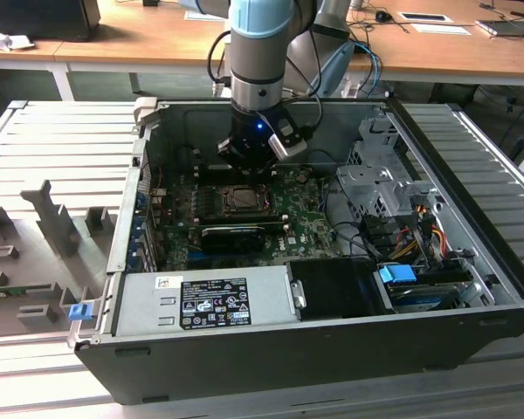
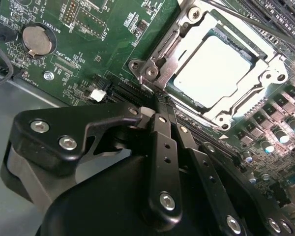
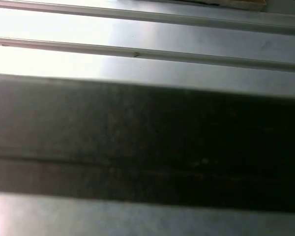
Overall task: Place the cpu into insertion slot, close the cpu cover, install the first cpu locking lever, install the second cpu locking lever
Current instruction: 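Install the first cpu locking lever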
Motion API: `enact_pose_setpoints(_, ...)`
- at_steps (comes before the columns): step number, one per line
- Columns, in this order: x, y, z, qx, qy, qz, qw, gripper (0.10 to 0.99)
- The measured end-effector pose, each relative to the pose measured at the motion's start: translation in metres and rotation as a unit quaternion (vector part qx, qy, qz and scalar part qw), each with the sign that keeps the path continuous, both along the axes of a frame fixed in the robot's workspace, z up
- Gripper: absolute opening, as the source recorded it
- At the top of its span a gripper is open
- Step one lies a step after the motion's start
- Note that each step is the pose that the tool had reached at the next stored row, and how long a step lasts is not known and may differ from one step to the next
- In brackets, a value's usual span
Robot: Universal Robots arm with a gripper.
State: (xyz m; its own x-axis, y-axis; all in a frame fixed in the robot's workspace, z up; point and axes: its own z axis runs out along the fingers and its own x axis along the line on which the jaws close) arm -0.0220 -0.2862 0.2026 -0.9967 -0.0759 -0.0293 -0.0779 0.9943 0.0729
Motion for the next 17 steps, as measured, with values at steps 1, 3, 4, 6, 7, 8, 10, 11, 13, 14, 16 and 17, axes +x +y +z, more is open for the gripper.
enact_pose_setpoints(1,0.0000,0.0000,-0.0014,-0.0001,0.0001,0.000,1.0000,0.106)
enact_pose_setpoints(3,0.0001,-0.0001,-0.0017,0.0001,0.0002,0.000,1.0000,0.106)
enact_pose_setpoints(4,0.0001,-0.0001,-0.0018,0.0007,0.0001,0.000,1.0000,0.106)
enact_pose_setpoints(6,0.0002,0.0002,-0.0012,0.0012,-0.0001,0.000,1.0000,0.106)
enact_pose_setpoints(7,0.0002,0.0004,-0.0004,0.0015,0.0000,0.000,1.0000,0.106)
enact_pose_setpoints(8,0.0003,0.0005,0.0005,0.0016,-0.0002,0.000,1.0000,0.106)
enact_pose_setpoints(10,0.0002,0.0006,0.0045,0.0015,0.0001,0.000,1.0000,0.106)
enact_pose_setpoints(11,0.0002,0.0006,0.0075,0.0015,0.0001,0.000,1.0000,0.106)
enact_pose_setpoints(13,0.0001,0.0006,0.0168,0.0014,0.0001,0.000,1.0000,0.106)
enact_pose_setpoints(14,0.0001,0.0006,0.0184,0.0014,0.0001,0.000,1.0000,0.106)
enact_pose_setpoints(16,0.0002,-0.0002,0.0185,0.0015,0.0001,0.000,1.0000,0.106)
enact_pose_setpoints(17,0.0002,-0.0007,0.0185,0.0014,0.0001,0.000,1.0000,0.106)
